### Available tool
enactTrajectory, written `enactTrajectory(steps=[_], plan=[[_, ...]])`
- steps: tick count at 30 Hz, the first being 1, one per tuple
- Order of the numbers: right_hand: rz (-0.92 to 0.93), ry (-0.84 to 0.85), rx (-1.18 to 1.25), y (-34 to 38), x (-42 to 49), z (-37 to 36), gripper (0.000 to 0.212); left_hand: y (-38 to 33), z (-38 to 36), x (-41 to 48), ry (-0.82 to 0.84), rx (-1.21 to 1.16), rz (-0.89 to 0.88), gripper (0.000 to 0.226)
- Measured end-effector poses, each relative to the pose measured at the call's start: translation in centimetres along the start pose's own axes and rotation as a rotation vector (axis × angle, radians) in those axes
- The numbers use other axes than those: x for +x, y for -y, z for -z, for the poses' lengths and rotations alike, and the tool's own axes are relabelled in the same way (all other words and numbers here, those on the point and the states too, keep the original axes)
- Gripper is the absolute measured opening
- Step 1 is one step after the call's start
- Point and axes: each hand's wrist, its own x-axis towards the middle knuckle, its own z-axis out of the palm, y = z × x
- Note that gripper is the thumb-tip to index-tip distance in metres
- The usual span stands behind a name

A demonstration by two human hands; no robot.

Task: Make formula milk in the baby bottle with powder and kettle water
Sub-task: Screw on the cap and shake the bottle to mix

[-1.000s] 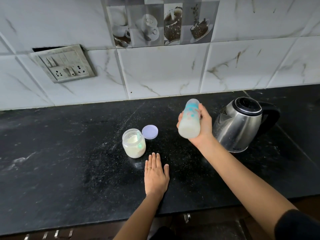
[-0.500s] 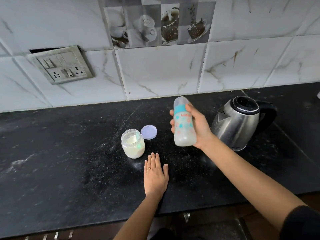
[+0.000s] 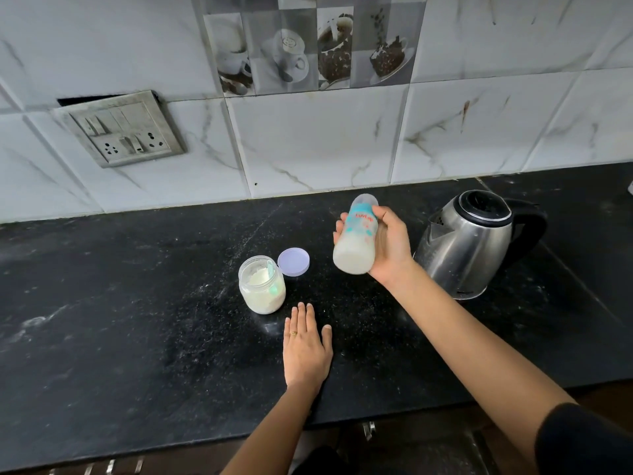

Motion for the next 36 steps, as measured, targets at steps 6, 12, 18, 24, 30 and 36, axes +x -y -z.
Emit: enactTrajectory(steps=[6,12,18,24,30,36], plan=[[0.001,0.267,-0.171,0.3,-1.0,-0.5,0.065,0.1,0.1,0.0,0.003,0.01,-0.001,0.081],[-0.026,0.06,0.172,0.5,-0.2,-0.4,0.038,0.0,0.1,0.0,-0.002,0.002,0.002,0.081],[0.077,-0.056,0.116,0.4,-0.2,-0.7,0.016,-0.1,0.1,0.0,0.008,0.006,0.006,0.082],[-0.026,0.165,-0.138,-1.2,-0.8,0.4,0.051,0.0,0.1,0.0,0.007,0.007,0.012,0.081],[0.041,-0.005,0.129,0.6,0.6,0.5,0.051,-0.1,0.3,-0.1,0.007,0.003,0.011,0.083],[0.096,0.034,0.043,0.4,0.5,0.5,0.055,-0.1,0.3,-0.1,0.004,-0.001,0.011,0.082]])
